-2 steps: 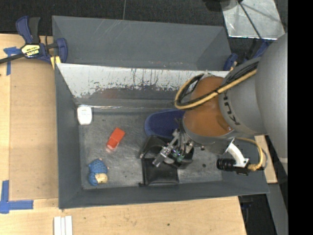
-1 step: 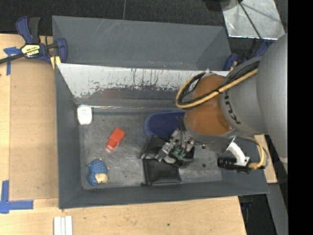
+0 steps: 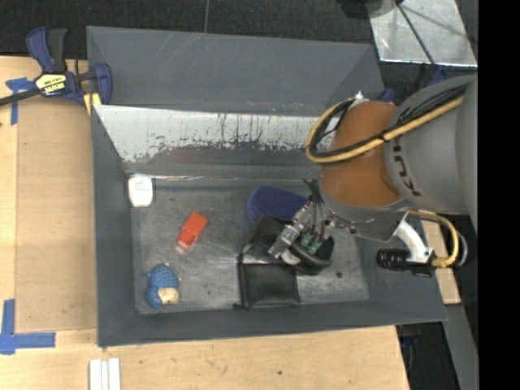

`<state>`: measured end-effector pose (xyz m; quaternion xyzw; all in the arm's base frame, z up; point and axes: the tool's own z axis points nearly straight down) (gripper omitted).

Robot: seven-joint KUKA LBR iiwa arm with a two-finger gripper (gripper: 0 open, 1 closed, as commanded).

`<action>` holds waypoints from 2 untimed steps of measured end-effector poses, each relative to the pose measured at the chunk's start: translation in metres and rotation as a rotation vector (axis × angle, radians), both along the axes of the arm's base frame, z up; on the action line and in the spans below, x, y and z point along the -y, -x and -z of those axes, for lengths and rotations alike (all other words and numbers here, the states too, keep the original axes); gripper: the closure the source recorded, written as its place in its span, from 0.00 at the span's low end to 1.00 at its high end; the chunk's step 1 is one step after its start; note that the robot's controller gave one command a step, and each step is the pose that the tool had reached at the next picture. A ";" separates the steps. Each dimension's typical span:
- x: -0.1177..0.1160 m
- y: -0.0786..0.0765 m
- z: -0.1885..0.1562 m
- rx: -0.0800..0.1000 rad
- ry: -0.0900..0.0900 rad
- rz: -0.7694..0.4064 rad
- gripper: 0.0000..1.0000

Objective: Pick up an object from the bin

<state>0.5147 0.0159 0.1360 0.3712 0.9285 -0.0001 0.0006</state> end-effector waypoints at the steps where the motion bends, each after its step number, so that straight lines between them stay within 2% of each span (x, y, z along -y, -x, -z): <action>1: 0.001 0.001 -0.005 -0.004 0.000 -0.004 1.00; 2: 0.001 0.002 -0.016 -0.003 0.000 -0.007 1.00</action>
Offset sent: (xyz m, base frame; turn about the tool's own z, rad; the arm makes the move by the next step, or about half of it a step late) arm -0.0001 -0.0001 0.0071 0.0000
